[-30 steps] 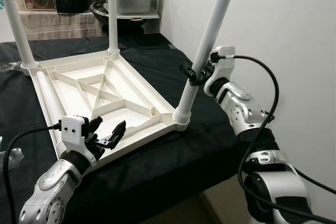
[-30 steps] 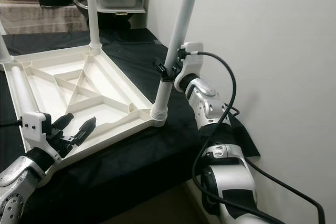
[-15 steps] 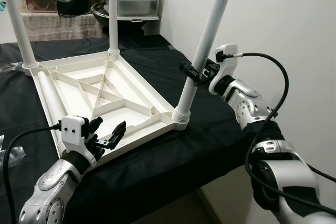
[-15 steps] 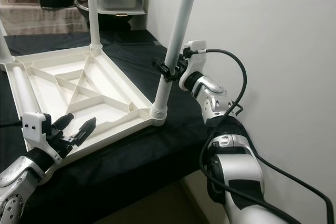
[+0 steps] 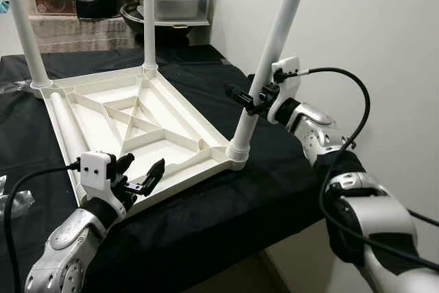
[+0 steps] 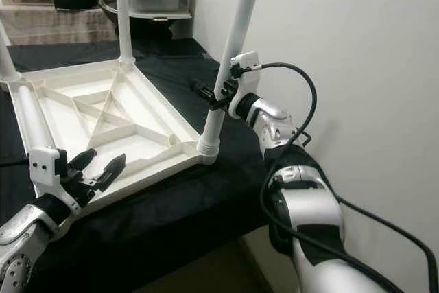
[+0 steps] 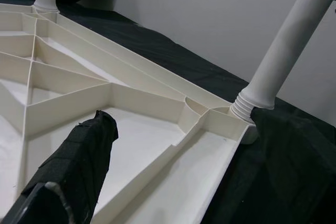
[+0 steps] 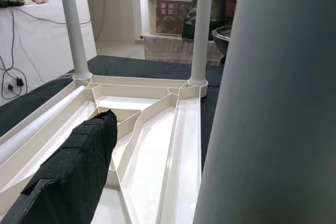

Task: Building children table

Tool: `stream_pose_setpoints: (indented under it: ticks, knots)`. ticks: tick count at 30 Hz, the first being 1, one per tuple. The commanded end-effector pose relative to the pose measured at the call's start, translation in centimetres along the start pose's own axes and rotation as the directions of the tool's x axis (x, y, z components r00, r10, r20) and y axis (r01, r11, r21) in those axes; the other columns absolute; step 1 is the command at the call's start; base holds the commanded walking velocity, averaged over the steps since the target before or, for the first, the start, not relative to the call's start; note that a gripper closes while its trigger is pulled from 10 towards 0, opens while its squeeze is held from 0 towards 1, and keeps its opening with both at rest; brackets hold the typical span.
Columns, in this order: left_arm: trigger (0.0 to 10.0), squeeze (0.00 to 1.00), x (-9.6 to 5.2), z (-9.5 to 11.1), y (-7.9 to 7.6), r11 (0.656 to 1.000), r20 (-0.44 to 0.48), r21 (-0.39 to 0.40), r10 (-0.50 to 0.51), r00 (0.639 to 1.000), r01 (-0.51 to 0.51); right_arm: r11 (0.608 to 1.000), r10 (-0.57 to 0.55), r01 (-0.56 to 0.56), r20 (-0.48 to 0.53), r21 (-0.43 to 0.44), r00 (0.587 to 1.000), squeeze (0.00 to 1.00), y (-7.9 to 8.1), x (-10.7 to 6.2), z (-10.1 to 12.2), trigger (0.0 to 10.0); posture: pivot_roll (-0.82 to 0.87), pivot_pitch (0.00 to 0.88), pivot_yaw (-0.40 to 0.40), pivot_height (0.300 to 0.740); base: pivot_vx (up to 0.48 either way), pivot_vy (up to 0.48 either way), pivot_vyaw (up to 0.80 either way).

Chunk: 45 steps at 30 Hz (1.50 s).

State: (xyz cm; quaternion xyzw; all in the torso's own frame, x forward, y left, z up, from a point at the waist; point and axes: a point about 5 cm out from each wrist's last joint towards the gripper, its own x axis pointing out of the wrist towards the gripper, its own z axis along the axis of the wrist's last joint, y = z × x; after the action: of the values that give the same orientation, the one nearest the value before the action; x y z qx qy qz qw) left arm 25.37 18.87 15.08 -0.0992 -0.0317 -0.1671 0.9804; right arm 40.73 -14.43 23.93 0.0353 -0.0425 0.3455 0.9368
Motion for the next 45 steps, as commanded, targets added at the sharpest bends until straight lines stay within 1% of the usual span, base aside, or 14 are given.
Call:
stream_pose_setpoints:
  ticks: [1,10,13,14,15,16,19,20,37,39,40,41,42,45]
  knots:
    - [10.0,0.0,-0.1,-0.6,-0.3,1.0,-0.023,-0.018,-0.011,1.0,0.011,1.0,0.001,-0.001,0.001,-0.016,1.0,0.0,-0.4,-0.3,0.2,10.0,0.06,0.0,-0.144,0.74,0.0,0.0,0.0]
    - [10.0,0.0,-0.2,-0.6,-0.3,1.0,-0.024,-0.017,-0.01,1.0,0.01,0.998,-0.007,0.006,-0.03,-0.058,1.0,0.0,-0.9,-0.6,0.2,10.0,0.06,0.0,-0.15,0.74,0.0,0.0,0.0]
    - [10.0,0.0,-0.2,-0.6,-0.3,1.0,-0.024,-0.018,-0.009,1.0,0.009,0.998,-0.011,0.009,-0.037,-0.058,0.999,0.0,-1.0,-0.7,0.1,8.7,0.07,0.0,-0.151,0.74,0.0,0.0,0.0]
    - [10.0,0.0,-0.2,-0.6,-0.3,1.0,-0.025,-0.018,-0.009,1.0,0.009,0.998,-0.007,0.005,-0.037,-0.059,0.999,0.0,-1.0,-0.7,0.0,4.9,0.07,0.0,-0.151,0.74,0.0,0.0,0.0]
    - [10.0,0.0,-0.3,-0.6,-0.3,1.0,-0.025,-0.017,-0.009,1.0,0.009,0.998,-0.004,0.002,-0.037,-0.059,0.999,0.0,-1.0,-0.7,0.0,4.9,0.07,0.0,-0.151,0.74,0.0,0.0,0.0]
    - [10.0,0.0,-0.3,-0.6,-0.3,1.0,-0.025,-0.017,-0.009,1.0,0.009,0.998,-0.005,0.003,-0.037,-0.061,0.999,0.0,-1.0,-0.7,0.0,1.2,0.07,0.0,-0.151,0.74,0.0,0.0,0.0]
    - [10.0,0.0,-0.3,-0.7,-0.3,1.0,-0.025,-0.017,-0.01,1.0,0.009,0.998,-0.006,0.003,-0.038,-0.062,0.999,0.0,-1.0,-0.7,-0.1,1.2,0.07,0.0,-0.151,0.74,0.0,0.0,0.0]
    - [10.0,0.0,-0.3,-0.7,-0.3,1.0,-0.025,-0.017,-0.01,1.0,0.01,0.998,-0.007,0.005,-0.038,-0.062,0.999,0.0,-1.0,-0.7,-0.1,0.0,0.07,0.0,-0.151,0.74,0.0,0.0,0.0]
    - [10.0,0.0,-0.3,-0.7,-0.3,1.0,-0.027,-0.017,-0.01,1.0,0.01,0.989,-0.136,0.131,-0.066,-0.072,0.989,0.0,-1.5,-0.8,-1.0,0.0,0.07,0.0,-0.153,0.74,0.0,0.0,0.0]
    - [10.0,0.0,-0.3,-0.8,-0.3,1.0,-0.027,-0.018,-0.007,1.0,0.007,0.949,-0.317,0.313,-0.13,-0.051,0.94,0.0,-2.0,-0.8,-2.4,0.0,0.06,0.0,-0.154,0.74,0.0,0.0,0.0]
    - [10.0,0.0,-0.3,-0.8,-0.3,1.0,-0.027,-0.018,-0.007,1.0,0.007,0.949,-0.317,0.313,-0.13,-0.051,0.94,0.0,-2.0,-0.8,-2.4,0.0,0.06,0.0,-0.154,0.74,0.0,0.0,0.0]
    - [10.0,0.0,-0.3,-0.8,-0.3,1.0,-0.027,-0.019,-0.005,1.0,0.004,0.878,-0.476,0.477,-0.177,-0.037,0.862,0.0,-2.3,-1.0,-3.5,0.0,0.06,0.0,-0.15,0.74,0.0,0.0,0.0]
    - [10.0,0.0,-0.3,-0.8,-0.3,1.0,-0.027,-0.021,-0.004,1.0,0.003,0.844,-0.531,0.536,-0.195,-0.033,0.824,0.0,-2.2,-1.1,-4.2,0.0,0.06,0.0,-0.15,0.74,0.0,0.0,0.0]
    - [10.0,0.0,-0.3,-0.9,-0.3,1.0,-0.027,-0.023,-0.005,1.0,0.004,0.82,-0.563,0.572,-0.211,-0.018,0.799,0.0,-1.8,-1.0,-5.1,0.0,0.06,0.0,-0.149,0.74,0.0,0.0,0.0]
